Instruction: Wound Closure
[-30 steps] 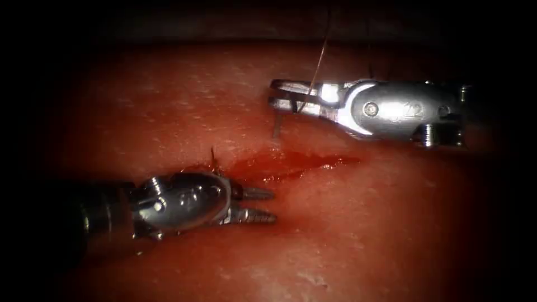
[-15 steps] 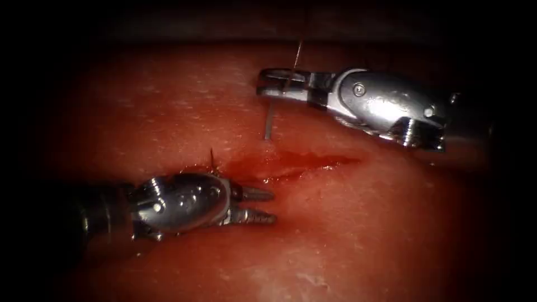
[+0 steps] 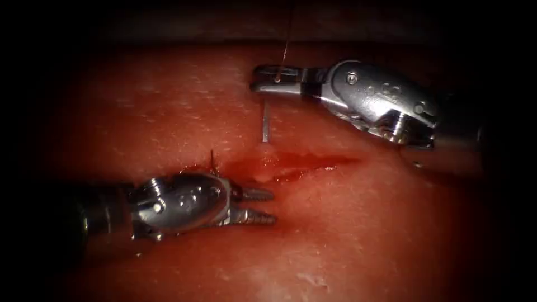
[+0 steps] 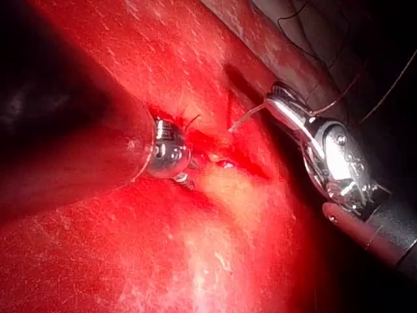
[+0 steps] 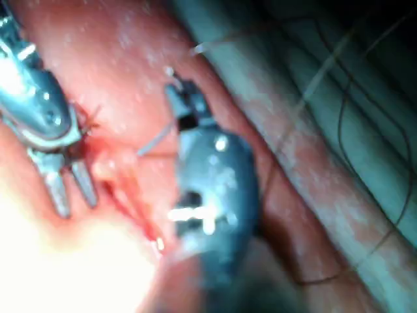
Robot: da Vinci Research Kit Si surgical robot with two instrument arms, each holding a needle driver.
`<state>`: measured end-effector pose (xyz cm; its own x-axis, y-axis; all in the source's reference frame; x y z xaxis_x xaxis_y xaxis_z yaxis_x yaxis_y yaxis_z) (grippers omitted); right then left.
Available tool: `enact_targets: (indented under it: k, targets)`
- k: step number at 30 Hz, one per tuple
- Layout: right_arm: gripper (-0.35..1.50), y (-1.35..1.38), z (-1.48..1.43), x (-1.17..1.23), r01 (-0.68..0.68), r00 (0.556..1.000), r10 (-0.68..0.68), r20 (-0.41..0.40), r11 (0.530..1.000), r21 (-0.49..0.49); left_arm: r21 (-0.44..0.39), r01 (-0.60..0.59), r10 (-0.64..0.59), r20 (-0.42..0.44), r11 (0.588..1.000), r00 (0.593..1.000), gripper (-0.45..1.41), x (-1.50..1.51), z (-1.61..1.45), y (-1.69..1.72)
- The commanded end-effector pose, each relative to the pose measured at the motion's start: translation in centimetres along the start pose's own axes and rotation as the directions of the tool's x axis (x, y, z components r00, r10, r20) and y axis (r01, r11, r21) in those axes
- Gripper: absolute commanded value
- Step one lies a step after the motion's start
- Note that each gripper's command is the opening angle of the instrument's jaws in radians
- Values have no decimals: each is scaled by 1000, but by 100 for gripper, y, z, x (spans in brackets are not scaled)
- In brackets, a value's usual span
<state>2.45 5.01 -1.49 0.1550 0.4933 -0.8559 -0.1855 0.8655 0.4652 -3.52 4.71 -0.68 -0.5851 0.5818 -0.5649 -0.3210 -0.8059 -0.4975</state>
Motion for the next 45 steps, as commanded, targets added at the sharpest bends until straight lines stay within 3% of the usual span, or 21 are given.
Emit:
enact_targets:
  k: [1, 18, 26, 38, 45]
  targets:
    - [-35, 1, 11, -7, -17, 1000, 17, 3, 1000, 17, 0, -1, 1, -1, 1000, 1000, 28, 0, 8, -1]
    - [-35, 19, 11, -3, 85, 996, -85, 8, 995, -49, -2, 0, 0, 0, 1000, 1000, 28, 1, 10, 0]
    - [-35, 22, 12, -3, 33, 999, -33, 9, 998, -62, -2, 0, 0, 0, 1000, 1000, 28, 1, 10, 1]
    - [-35, 27, 16, -4, -188, 982, 189, 6, 980, -71, -2, 0, 0, 0, 1000, 1000, 28, 1, 11, 2]
    - [-35, 28, 17, -9, -191, 981, 192, 34, 981, -28, -3, 0, 0, 0, 1000, 1000, 27, 1, 10, 2]
